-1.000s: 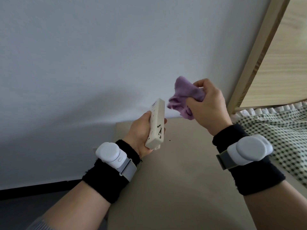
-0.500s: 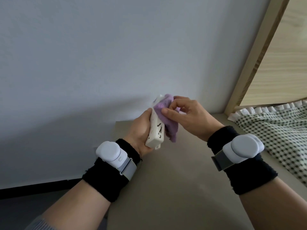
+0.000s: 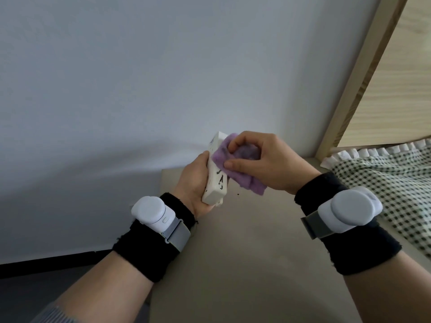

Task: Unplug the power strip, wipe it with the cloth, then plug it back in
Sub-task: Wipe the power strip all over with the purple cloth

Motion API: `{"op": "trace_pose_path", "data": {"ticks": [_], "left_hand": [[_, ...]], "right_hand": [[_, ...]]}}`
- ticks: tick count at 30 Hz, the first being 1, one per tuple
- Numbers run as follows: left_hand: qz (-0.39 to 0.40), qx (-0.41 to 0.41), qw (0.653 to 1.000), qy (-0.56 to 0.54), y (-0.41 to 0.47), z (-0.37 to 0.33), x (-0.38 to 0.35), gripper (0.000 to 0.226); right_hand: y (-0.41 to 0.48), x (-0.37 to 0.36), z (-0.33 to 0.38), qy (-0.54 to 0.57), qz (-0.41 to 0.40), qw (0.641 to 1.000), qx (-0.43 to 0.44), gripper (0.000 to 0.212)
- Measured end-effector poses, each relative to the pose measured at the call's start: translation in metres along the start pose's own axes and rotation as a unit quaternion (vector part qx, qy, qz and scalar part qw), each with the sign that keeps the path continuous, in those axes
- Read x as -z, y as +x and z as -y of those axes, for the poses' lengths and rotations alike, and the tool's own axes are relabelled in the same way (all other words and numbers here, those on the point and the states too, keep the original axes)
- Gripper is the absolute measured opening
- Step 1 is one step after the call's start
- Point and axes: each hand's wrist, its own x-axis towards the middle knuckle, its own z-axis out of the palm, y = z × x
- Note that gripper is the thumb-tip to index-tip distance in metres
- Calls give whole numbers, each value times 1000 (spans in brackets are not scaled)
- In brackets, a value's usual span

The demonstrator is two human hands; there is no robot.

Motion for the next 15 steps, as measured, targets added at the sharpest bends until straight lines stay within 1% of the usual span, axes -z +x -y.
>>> {"op": "trace_pose_path", "data": {"ticks": [1,2,3,5,6,7,10,11,12,14,15], "left_hand": [[-5,3,1000,4,1,0,0,36],[-9,6,1000,3,2,1,1,35],[-9,8,1000,0,2,1,1,35],[-8,9,1000,-5,5,2,3,35],[-5,9,1000,-5,6,2,5,33],[0,8,1000,0,6,2,5,30],[6,4,1000,27,7,4,4,19],[8,5,1000,30,6,4,3,20],[14,8,1000,24,6,5,3,21],[22,14,1000,7,5,4,4,28],[24,15,1000,4,6,4,5,32]], "right_hand": [[1,-3,2,-16,-26,1000,6,16],[2,-4,3,-22,-34,999,7,14],[1,-4,4,-22,-18,1000,5,13],[0,0,8,-29,47,998,8,12],[0,1,9,-41,61,997,16,12],[1,0,9,-57,51,997,28,12],[1,-9,12,-99,-55,993,36,12],[1,-10,14,-99,-59,993,30,12],[0,-8,14,-88,-35,995,32,12],[-2,0,17,-58,44,996,50,12],[-4,3,18,-49,66,995,57,13]]}}
